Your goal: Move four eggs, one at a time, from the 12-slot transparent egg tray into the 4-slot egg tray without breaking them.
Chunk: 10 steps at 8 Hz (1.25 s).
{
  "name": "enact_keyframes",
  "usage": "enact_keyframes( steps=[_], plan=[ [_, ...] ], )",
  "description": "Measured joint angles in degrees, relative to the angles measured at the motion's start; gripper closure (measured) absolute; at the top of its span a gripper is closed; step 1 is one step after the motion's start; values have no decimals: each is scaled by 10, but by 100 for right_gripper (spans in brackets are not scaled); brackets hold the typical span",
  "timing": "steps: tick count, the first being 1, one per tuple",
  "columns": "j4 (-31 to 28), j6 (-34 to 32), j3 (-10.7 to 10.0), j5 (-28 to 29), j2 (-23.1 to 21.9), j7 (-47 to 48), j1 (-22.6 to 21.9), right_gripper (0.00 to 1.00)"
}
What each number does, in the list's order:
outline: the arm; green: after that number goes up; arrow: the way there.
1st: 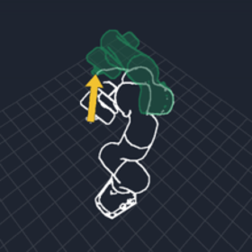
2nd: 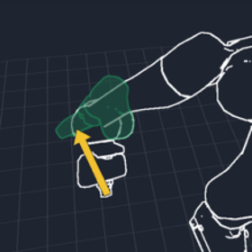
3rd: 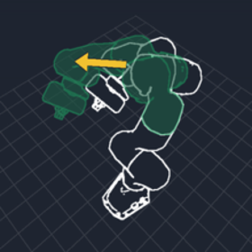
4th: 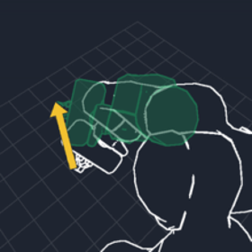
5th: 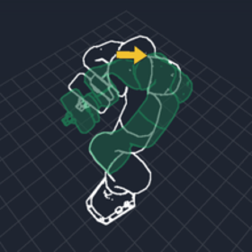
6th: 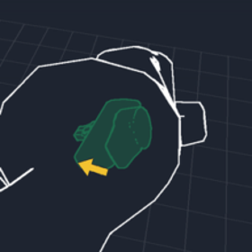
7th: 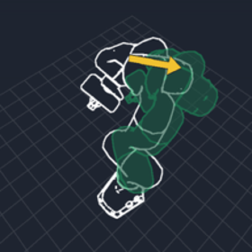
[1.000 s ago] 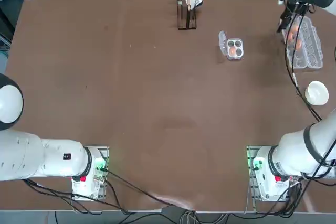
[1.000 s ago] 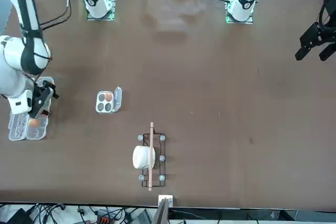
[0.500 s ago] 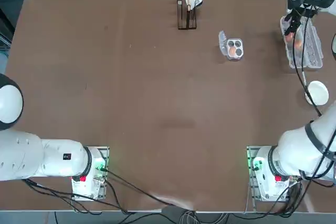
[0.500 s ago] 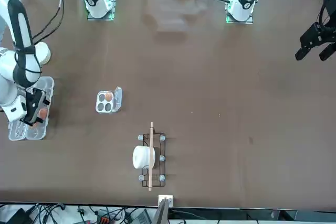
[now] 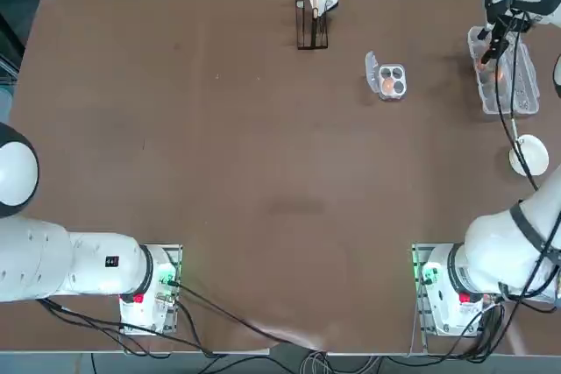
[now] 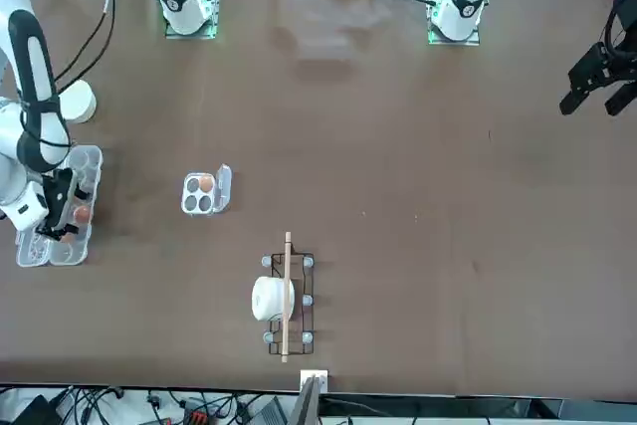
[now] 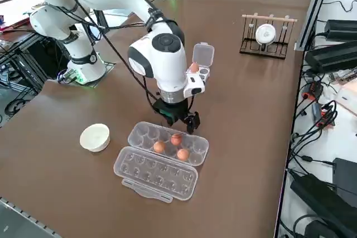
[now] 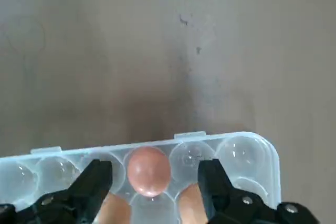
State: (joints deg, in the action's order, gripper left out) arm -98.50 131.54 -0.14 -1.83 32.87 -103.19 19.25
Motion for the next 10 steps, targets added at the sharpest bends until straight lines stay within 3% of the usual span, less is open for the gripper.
enact_keyframes(
  steps=[7,8,9,10],
  plan=[
    [31,0,4,11,55,-37,24,4],
    [31,-1,4,13,56,-42,26,16],
    [31,-3,4,14,56,-45,28,19],
    [31,-8,5,17,56,-48,28,29]
  ],
)
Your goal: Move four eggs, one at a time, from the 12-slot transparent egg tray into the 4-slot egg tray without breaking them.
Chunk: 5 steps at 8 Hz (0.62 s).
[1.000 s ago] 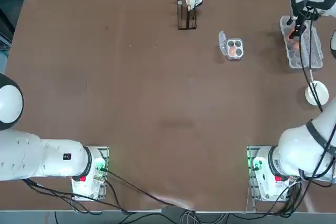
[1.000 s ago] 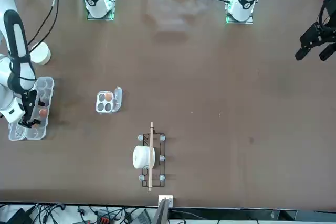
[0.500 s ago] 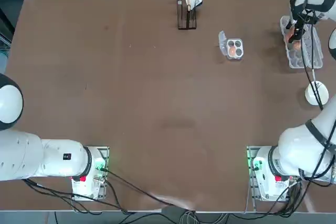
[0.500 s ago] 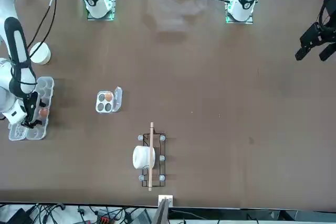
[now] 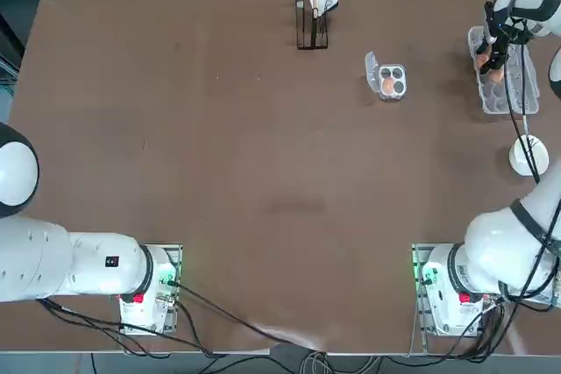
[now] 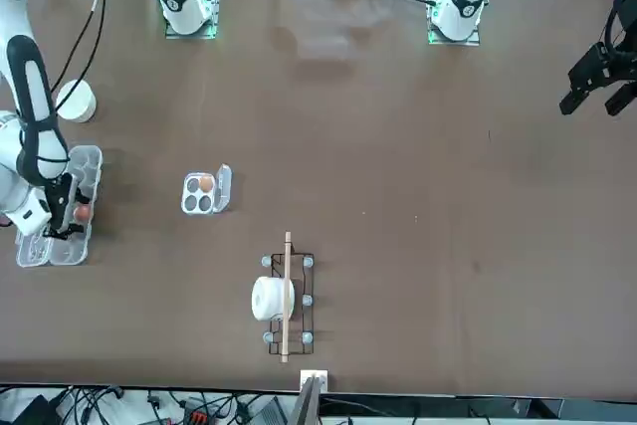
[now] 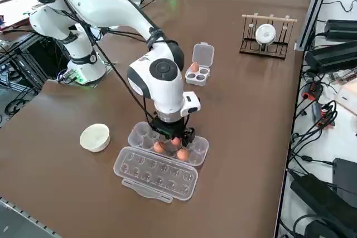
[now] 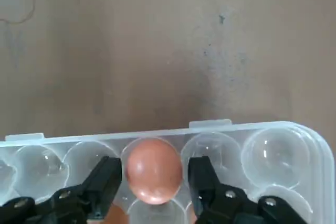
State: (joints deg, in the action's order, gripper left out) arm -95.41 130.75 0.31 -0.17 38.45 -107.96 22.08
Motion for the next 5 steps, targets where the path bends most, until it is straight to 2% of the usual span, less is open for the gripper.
enact_keyframes(
  steps=[1,5],
  plan=[
    [3,-10,2,1,-4,-4,1,40],
    [9,-31,5,13,-5,-6,10,42]
  ],
)
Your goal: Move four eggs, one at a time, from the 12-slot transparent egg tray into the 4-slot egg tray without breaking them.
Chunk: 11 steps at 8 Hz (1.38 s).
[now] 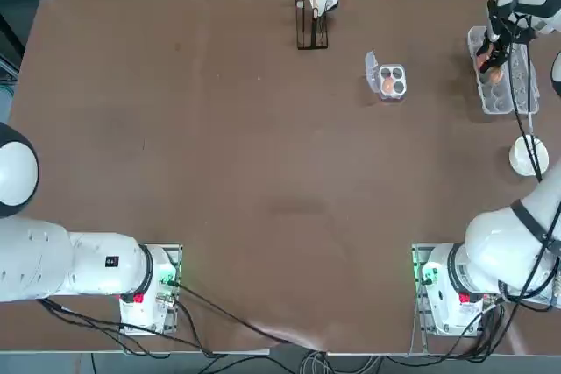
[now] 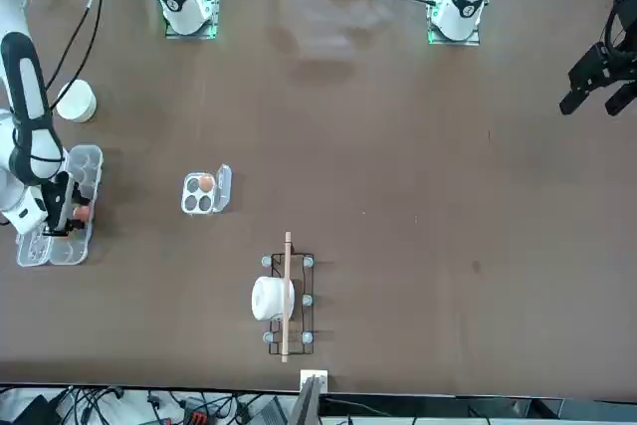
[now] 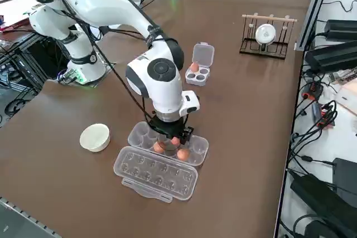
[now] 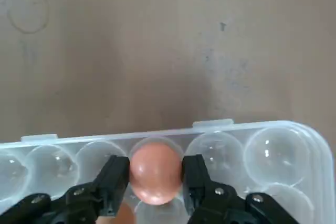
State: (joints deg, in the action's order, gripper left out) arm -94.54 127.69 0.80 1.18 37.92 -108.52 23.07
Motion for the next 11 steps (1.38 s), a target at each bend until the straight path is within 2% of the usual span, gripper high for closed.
enact_keyframes(
  steps=[2,6,9,11],
  plan=[
    [11,-37,0,1,-13,7,1,42],
    [17,-150,6,1,-118,104,-23,42],
    [16,-199,7,1,-131,239,-45,42],
    [13,-235,9,2,-139,383,-90,42]
  ],
)
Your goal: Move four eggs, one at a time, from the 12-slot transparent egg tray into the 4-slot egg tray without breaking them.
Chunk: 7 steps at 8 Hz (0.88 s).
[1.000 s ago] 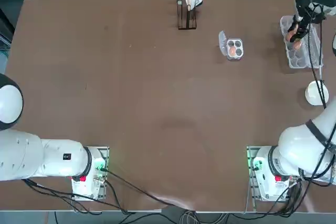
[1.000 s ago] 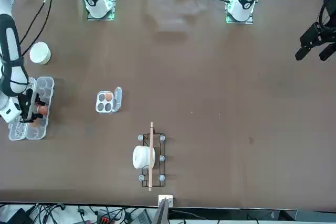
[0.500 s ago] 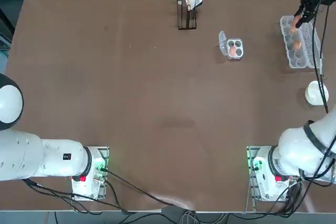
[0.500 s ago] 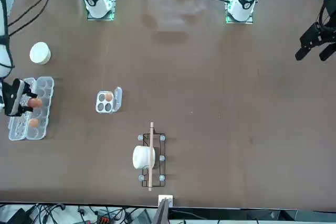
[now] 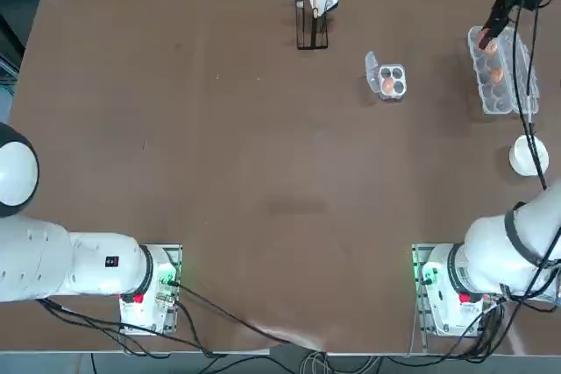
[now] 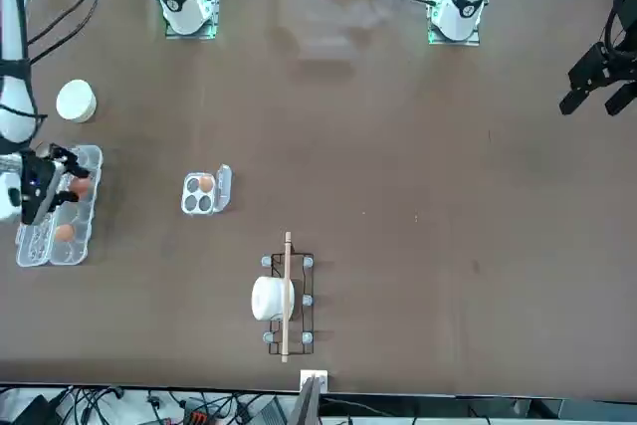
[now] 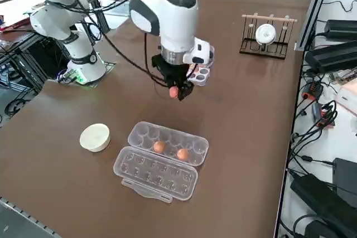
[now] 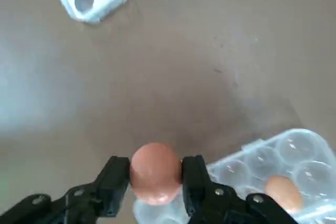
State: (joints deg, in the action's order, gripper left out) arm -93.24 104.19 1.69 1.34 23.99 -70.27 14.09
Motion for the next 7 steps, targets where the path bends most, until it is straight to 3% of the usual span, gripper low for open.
enact_keyframes(
  steps=[7],
  plan=[
    [-31,5,5,1,-11,491,-192,42]
  ],
)
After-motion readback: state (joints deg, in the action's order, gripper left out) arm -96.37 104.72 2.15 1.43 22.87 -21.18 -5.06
